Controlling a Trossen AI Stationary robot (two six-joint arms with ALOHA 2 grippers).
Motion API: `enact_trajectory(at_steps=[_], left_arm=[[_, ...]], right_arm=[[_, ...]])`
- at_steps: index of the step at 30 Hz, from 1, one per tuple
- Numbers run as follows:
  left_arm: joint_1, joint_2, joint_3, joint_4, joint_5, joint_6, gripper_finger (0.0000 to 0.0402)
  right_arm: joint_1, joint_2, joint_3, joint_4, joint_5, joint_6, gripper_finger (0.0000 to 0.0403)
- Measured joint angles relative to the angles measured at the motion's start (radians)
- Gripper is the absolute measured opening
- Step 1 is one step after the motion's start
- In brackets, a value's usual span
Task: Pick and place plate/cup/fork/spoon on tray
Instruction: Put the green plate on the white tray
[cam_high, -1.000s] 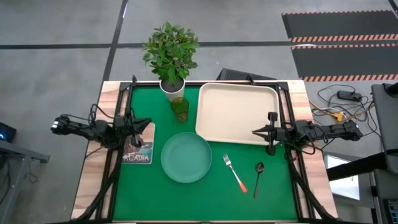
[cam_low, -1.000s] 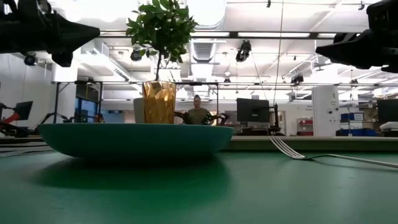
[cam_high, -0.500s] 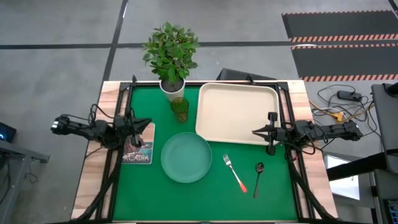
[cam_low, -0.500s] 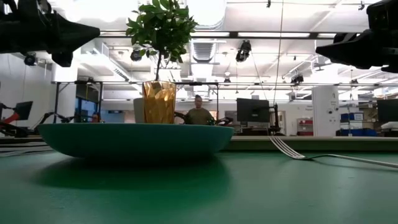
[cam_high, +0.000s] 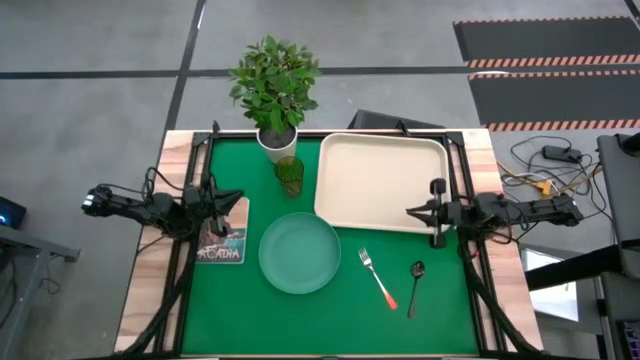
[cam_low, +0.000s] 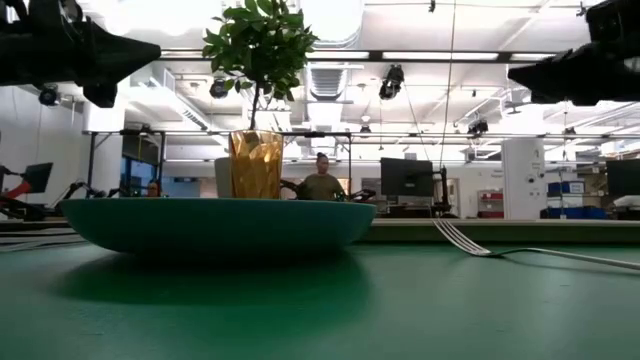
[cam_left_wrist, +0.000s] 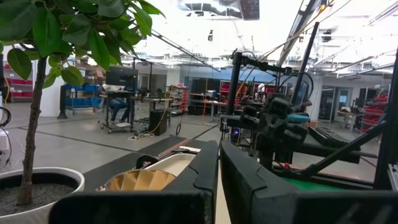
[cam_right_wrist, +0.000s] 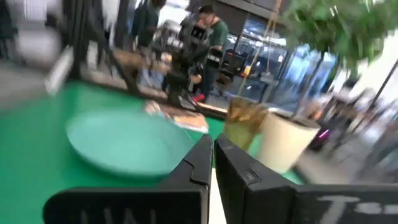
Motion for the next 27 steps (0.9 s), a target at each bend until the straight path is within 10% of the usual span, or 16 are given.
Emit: enact_trajectory(at_steps=[8, 27], left_arm=[[0.0, 0.0, 0.0, 0.036, 0.002, -0.002, 0.0], [0.0, 0.013, 0.009, 0.349, 0.005, -0.326, 0.0]], right_arm=[[0.0, 0.0, 0.0, 0.122, 0.0, 0.312, 0.0009], [0.0, -0.001, 0.001, 0.19, 0.132, 0.256, 0.0009]])
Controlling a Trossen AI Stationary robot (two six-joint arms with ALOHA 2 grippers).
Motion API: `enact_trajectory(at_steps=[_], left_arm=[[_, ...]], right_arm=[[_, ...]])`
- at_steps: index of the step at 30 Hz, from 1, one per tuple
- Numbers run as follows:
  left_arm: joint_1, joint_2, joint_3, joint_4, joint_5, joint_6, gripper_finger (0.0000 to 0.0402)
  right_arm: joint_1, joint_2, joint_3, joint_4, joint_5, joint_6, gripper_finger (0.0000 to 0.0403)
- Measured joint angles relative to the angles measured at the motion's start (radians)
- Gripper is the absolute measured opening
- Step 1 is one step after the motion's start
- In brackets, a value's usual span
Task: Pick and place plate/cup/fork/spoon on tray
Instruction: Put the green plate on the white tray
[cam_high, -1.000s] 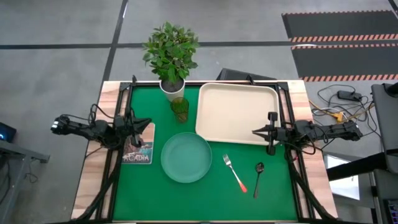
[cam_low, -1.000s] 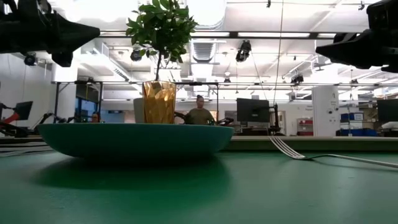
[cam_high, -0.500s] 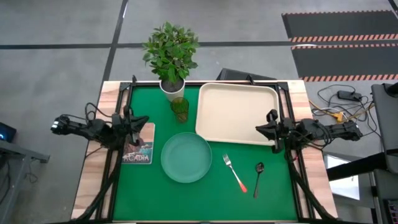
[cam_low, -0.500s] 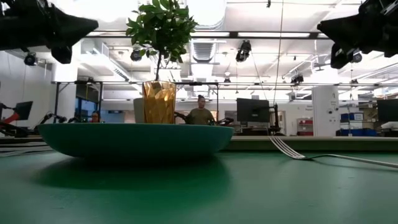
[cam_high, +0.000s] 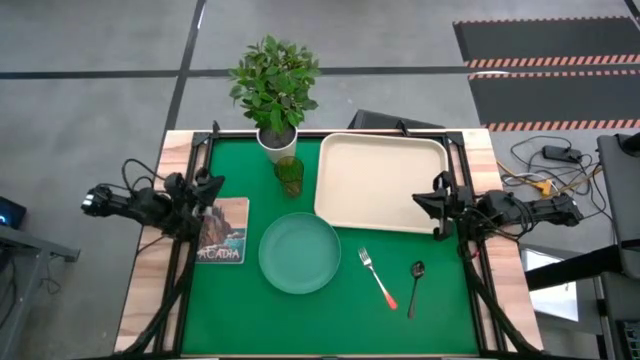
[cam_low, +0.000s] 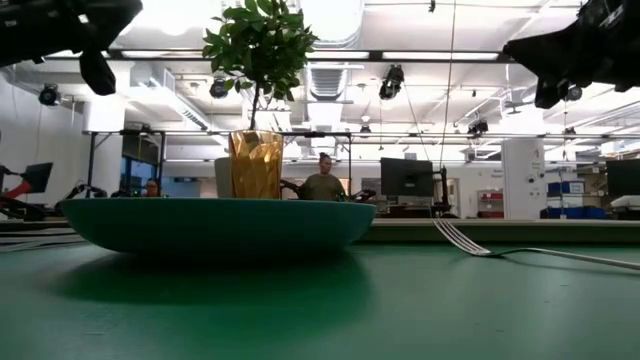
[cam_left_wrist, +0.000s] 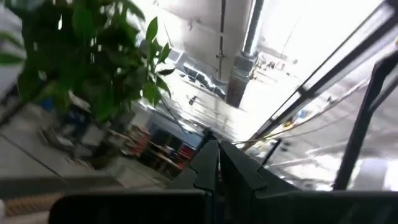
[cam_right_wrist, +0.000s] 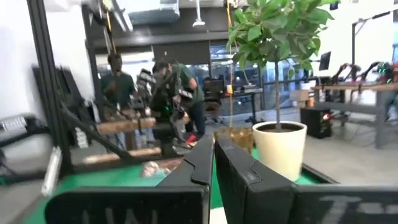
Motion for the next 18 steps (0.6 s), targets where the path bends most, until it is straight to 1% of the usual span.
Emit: enact_trajectory(at_steps=[3, 7, 10, 15, 18], left_arm=[[-0.002, 0.041, 0.004, -0.003, 0.009, -0.065, 0.0], [-0.002, 0.154, 0.03, -0.005, 0.016, -0.146, 0.0], [-0.002, 0.275, 0.081, -0.004, 0.016, -0.196, 0.0], [-0.005, 0.481, 0.203, -0.004, 0.02, -0.274, 0.0], [-0.035, 0.63, 0.29, -0.002, 0.022, -0.337, 0.0]], right_arm=[[0.0, 0.0, 0.0, 0.048, -0.009, 0.042, 0.0009], [0.0, 0.0, 0.0, 0.095, -0.096, 0.069, 0.0009], [0.0, 0.0, 0.0, 0.137, -0.138, 0.069, 0.0009], [0.0, 0.0, 0.0, 0.186, -0.14, 0.045, 0.0009], [0.0, -0.001, 0.0, 0.246, -0.151, 0.042, 0.0009]])
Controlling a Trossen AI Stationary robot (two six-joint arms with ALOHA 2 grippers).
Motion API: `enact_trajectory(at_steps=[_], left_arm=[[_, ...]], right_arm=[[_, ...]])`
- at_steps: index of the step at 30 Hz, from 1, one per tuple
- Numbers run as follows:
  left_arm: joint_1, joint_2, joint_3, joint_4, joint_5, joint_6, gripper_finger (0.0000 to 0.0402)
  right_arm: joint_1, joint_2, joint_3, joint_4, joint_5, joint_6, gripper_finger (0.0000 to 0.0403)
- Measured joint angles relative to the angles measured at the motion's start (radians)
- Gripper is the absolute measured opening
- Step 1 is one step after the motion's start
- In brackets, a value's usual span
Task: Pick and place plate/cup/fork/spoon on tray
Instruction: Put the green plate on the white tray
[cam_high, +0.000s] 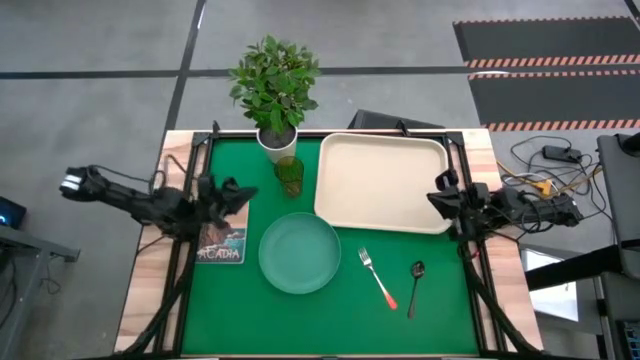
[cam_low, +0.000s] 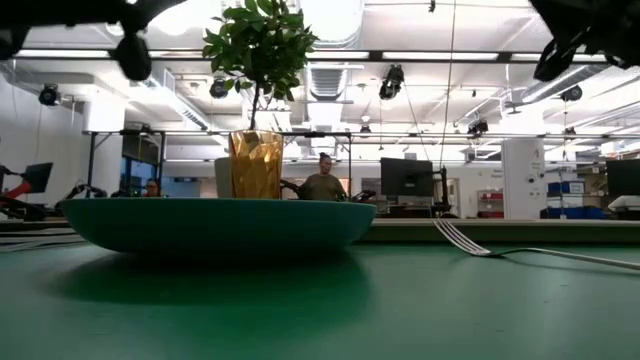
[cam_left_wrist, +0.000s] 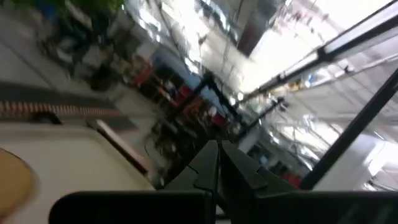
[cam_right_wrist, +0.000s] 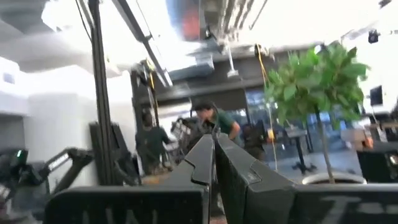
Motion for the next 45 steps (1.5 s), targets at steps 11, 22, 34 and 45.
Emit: enact_trajectory(at_steps=[11, 22, 34, 45], left_arm=[[-0.158, 0.505, 0.364, -0.089, -0.002, -0.302, 0.0], [-0.176, 0.686, 0.72, -0.968, 0.315, -0.619, 0.0], [-0.176, 0.897, 0.888, -1.149, 0.604, -0.377, 0.0], [-0.176, 0.96, 0.87, -1.206, 0.605, -0.231, 0.0]], right_arm=[[0.002, 0.0, 0.0, 0.057, -0.138, -0.011, 0.0009], [0.002, 0.0, 0.0, 0.059, -0.137, -0.086, 0.0009], [0.002, 0.001, 0.006, 0.036, -0.136, -0.087, 0.0009], [0.002, 0.001, 0.008, 0.01, -0.135, -0.098, 0.0009]])
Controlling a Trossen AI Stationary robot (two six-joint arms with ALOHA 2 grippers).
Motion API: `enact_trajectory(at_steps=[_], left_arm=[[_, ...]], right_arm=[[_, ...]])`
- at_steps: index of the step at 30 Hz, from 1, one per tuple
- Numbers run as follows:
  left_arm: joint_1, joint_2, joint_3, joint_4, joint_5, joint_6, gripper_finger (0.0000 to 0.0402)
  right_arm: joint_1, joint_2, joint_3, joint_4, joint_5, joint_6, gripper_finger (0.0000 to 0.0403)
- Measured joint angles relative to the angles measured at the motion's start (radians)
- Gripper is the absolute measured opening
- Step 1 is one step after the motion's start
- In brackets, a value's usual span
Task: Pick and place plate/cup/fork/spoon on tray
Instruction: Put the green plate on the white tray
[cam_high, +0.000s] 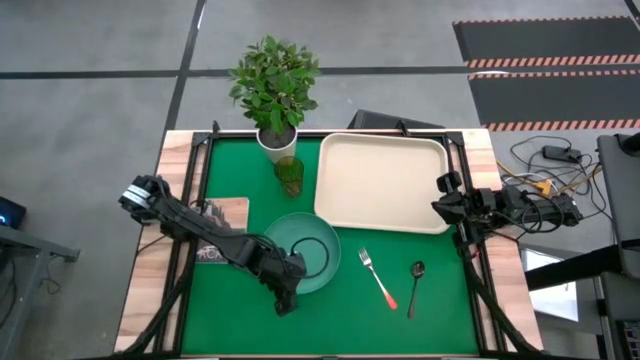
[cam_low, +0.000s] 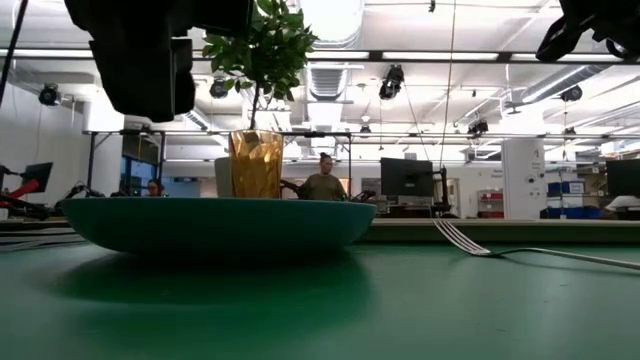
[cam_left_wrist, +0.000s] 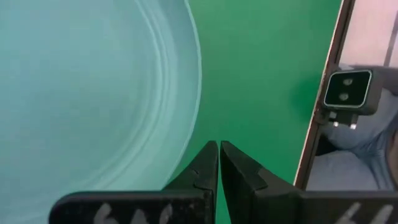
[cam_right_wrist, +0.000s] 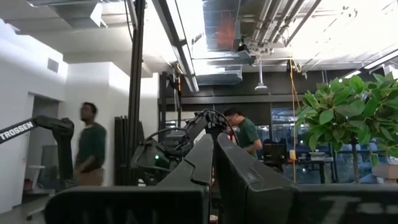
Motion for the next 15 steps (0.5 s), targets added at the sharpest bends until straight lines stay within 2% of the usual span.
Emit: enact_trajectory(at_steps=[8, 11, 15], left_arm=[[-0.002, -0.001, -0.005, 0.0, 0.007, 0.057, 0.001], [-0.007, -0.001, -0.01, -0.002, 0.02, 0.063, 0.0036], [-0.023, -0.001, -0.017, -0.002, 0.006, 0.1, 0.0093]], right_arm=[[0.0, 0.0, 0.0, -0.002, 0.0, 0.004, 0.0009], [0.0, 0.0, 0.0, -0.002, 0.0, 0.002, 0.0009], [0.0, 0.0, 0.0, 0.001, 0.0, -0.019, 0.0009]])
